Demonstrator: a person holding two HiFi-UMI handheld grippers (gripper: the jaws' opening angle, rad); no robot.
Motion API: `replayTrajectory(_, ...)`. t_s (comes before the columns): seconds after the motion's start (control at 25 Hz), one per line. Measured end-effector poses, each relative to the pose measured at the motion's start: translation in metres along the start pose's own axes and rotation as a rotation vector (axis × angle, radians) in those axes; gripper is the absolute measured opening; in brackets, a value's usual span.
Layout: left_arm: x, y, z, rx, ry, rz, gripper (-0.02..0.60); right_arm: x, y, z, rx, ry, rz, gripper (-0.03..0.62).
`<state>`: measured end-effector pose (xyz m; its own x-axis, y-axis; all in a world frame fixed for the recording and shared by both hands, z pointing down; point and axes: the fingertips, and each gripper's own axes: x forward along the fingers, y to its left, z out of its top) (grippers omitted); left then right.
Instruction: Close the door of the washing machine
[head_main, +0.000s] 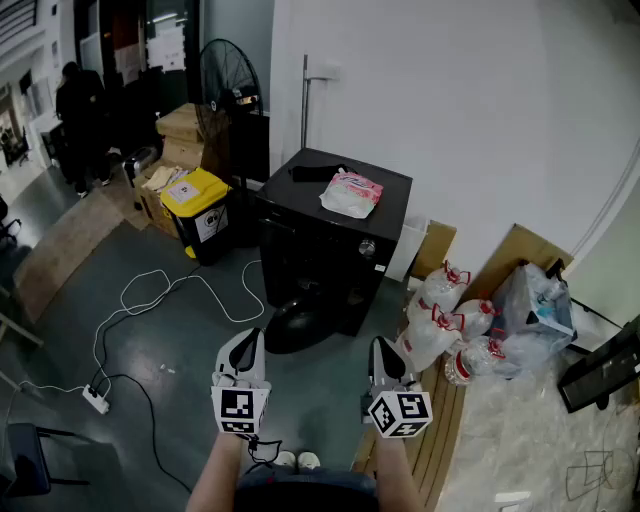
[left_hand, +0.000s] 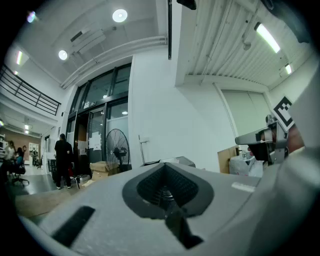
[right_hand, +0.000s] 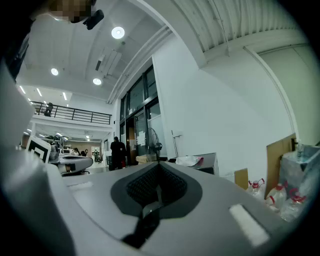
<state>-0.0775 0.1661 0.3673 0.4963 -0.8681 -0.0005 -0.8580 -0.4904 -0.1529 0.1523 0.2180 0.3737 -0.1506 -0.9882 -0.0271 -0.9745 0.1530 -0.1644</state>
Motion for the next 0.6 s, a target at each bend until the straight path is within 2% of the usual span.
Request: replayTrajectory(0.6, -0.0096, 0.0012, -0.0052, -0.001, 0.023, 0.015, 0.008, 0.0014, 0.0058, -0.0053, 0.012, 0.015, 0.017, 0.014)
